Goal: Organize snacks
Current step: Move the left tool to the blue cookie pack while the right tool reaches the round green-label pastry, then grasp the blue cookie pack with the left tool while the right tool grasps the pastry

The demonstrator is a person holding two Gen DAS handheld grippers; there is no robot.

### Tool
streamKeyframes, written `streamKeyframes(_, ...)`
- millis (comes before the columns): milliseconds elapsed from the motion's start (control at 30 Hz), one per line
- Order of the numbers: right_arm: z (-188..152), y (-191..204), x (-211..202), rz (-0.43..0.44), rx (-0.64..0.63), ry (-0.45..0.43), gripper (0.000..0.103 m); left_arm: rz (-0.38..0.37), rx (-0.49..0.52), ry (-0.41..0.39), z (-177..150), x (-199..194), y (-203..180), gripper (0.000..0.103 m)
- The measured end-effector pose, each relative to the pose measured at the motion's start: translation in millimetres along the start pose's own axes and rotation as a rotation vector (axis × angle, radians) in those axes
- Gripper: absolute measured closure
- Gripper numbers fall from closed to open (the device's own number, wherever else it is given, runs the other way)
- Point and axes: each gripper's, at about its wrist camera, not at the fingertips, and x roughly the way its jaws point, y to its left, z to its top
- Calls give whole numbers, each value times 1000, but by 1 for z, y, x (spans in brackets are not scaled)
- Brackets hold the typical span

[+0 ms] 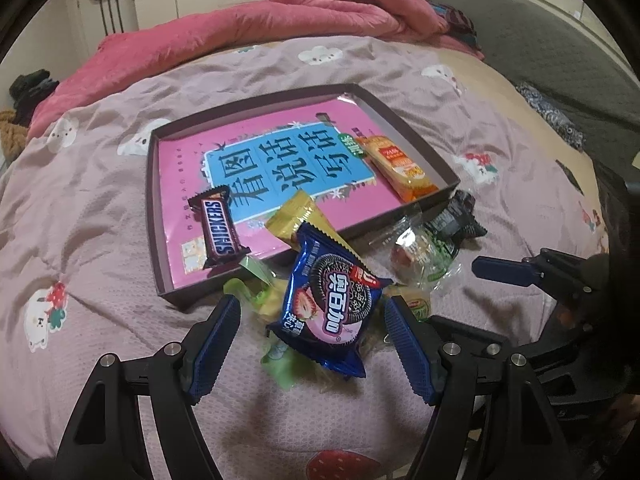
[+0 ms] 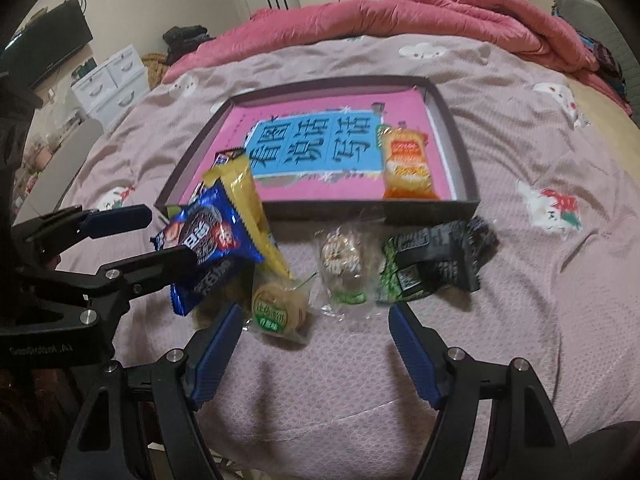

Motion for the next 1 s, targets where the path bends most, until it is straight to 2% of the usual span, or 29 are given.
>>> streamKeyframes(400,0,1,23,63,38,35,28,-22,-7,41,-1,16,3,27)
streamKeyframes(600,1,3,31,92,34,42,51,-43,-16,60,-1,23,6,27)
streamKeyframes(667,1,3,31,112,35,44,66,-52,-21,63,0,25,7,27)
streamKeyframes(1000,3,1,22,140,41,20,68,-97,-64,61,1,29,14,28)
